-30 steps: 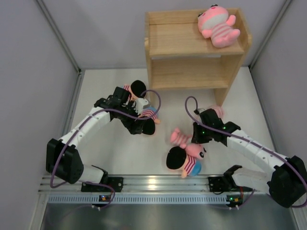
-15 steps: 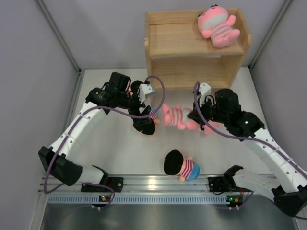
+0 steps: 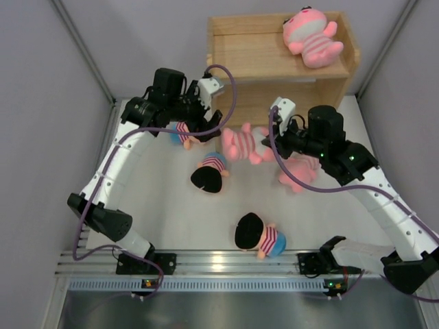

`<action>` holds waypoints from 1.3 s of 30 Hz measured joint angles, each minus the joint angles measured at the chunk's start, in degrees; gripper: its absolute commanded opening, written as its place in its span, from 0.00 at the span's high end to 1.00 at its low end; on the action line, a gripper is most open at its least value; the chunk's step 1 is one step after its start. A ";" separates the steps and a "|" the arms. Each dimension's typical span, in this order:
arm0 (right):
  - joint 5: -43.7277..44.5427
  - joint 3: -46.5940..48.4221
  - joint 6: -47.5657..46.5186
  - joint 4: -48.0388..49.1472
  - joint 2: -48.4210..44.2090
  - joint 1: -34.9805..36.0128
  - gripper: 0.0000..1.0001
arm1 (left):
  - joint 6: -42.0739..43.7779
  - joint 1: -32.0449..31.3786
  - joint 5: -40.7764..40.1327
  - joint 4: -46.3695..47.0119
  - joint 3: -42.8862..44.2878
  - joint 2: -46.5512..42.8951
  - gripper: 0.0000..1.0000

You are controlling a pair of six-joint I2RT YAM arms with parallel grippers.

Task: Place and organize the stuffed toys onto the shelf

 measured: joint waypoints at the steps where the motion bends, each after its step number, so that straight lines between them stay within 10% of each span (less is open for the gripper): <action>1: -0.02 -0.22 -0.28 0.22 -0.20 0.00 1.00 | 0.09 0.55 0.66 -0.04 -0.74 1.07 0.03; 20: -8.09 16.35 -17.90 -4.42 5.44 -0.42 1.00 | 25.73 -0.15 15.10 -6.45 -1.60 -10.34 0.01; 33: -11.72 24.30 -22.18 -10.78 10.16 -0.42 1.00 | 27.61 -2.56 14.64 -9.99 11.04 -4.68 0.02; 39: -13.38 24.39 -22.16 -10.62 10.16 -0.42 1.00 | 27.26 -3.85 16.06 -10.10 10.58 -3.91 0.35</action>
